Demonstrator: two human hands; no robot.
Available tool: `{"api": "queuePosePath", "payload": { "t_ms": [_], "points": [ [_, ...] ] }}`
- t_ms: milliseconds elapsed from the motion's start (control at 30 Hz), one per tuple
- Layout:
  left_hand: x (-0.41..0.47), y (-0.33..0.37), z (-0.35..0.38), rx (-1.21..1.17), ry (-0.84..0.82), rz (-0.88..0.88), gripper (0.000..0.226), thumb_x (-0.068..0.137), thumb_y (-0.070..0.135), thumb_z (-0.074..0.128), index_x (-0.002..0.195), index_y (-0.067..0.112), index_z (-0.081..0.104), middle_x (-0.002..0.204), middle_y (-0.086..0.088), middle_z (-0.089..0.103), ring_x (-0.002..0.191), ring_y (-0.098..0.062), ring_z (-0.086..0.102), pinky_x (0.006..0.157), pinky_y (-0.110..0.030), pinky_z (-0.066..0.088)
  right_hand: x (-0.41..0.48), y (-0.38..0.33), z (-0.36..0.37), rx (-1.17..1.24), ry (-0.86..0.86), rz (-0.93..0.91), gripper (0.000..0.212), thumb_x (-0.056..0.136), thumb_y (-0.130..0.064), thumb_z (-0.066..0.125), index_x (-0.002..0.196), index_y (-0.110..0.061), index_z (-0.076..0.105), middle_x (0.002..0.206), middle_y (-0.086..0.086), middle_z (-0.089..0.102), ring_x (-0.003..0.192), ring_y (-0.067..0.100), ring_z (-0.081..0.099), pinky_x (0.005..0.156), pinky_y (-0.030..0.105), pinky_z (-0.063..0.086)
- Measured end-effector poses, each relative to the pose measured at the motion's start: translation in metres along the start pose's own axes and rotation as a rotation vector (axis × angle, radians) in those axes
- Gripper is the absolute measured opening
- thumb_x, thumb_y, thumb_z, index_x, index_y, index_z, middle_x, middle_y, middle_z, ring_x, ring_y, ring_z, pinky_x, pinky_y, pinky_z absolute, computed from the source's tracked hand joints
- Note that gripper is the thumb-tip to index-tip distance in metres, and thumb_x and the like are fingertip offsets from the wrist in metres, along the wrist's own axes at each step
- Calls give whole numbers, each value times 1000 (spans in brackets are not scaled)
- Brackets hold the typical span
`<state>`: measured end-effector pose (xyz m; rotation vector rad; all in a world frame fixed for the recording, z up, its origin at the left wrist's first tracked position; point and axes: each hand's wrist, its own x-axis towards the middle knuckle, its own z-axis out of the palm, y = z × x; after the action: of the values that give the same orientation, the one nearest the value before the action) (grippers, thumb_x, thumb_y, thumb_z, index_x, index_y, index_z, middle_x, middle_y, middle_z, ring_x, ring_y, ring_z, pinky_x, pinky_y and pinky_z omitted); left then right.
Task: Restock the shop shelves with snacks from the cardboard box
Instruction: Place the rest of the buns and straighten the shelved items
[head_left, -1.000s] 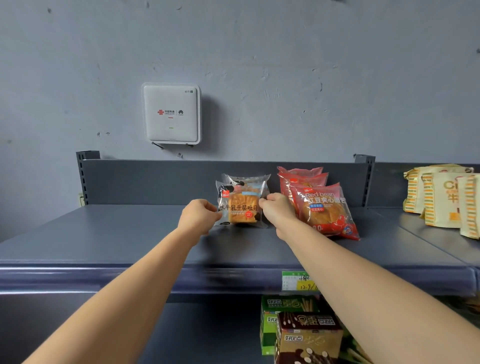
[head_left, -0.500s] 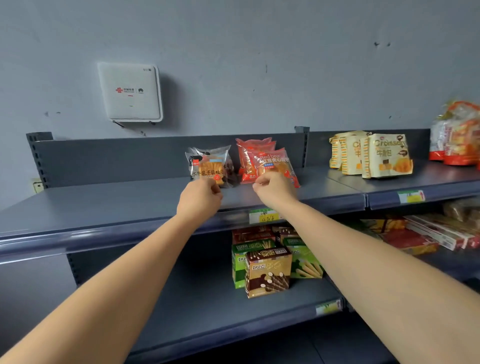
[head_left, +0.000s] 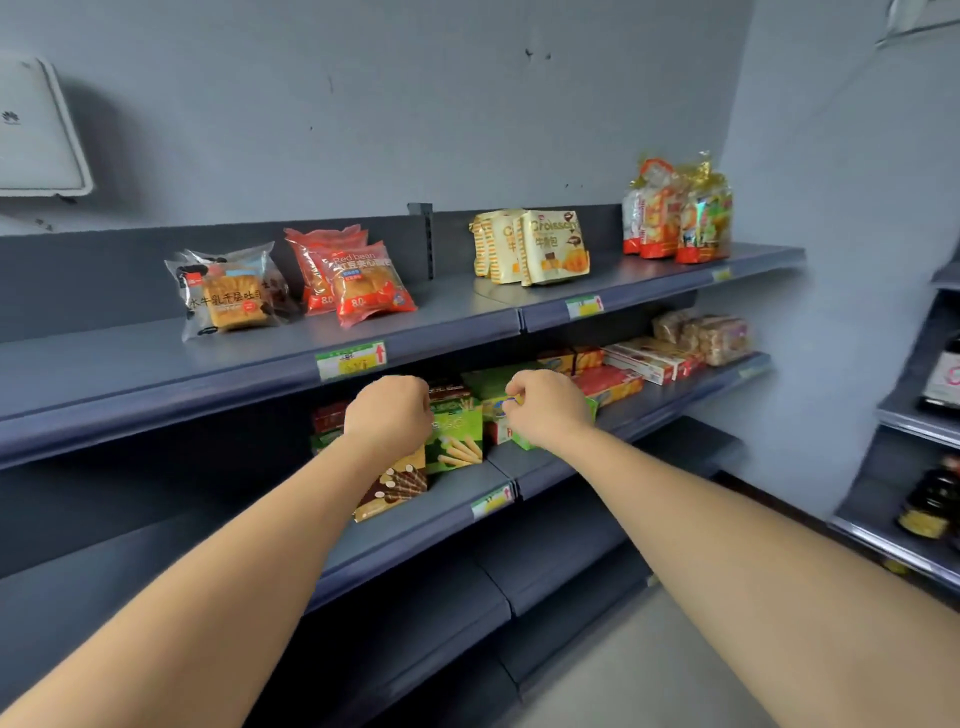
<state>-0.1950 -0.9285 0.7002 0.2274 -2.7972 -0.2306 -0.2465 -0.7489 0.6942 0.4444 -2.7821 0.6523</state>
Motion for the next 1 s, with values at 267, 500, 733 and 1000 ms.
{"api": "queuePosePath", "payload": {
  "t_ms": [267, 500, 733, 1000],
  "points": [
    [-11, 126, 61, 17, -99, 160, 20, 87, 15, 52, 100, 11, 66, 105, -14, 67, 97, -35, 62, 76, -39, 53, -64, 131, -42, -176, -21, 84, 29, 94, -29, 54, 121, -22, 62, 124, 4, 60, 117, 26, 51, 89, 37, 45],
    [-37, 262, 113, -71, -153, 339, 18, 92, 23, 56, 100, 11, 66, 104, -13, 66, 99, -35, 61, 74, -39, 51, -130, 260, -81, -249, -1, 267, 30, 93, -26, 55, 122, -21, 62, 121, 5, 61, 116, 27, 52, 89, 36, 46],
    [-60, 383, 167, -122, -265, 545, 12, 90, 21, 56, 90, 12, 64, 96, -7, 63, 93, -32, 61, 68, -34, 46, -200, 369, -112, -271, -14, 507, 29, 90, -20, 55, 117, -18, 64, 123, 7, 59, 116, 29, 52, 89, 35, 47],
    [-89, 510, 231, -52, -351, 858, 21, 95, 26, 51, 106, 12, 62, 105, -9, 63, 93, -28, 59, 71, -34, 46, -273, 468, -131, -313, -22, 825, 28, 87, -14, 56, 115, -17, 64, 114, 7, 60, 111, 27, 52, 81, 33, 45]
  ]
}}
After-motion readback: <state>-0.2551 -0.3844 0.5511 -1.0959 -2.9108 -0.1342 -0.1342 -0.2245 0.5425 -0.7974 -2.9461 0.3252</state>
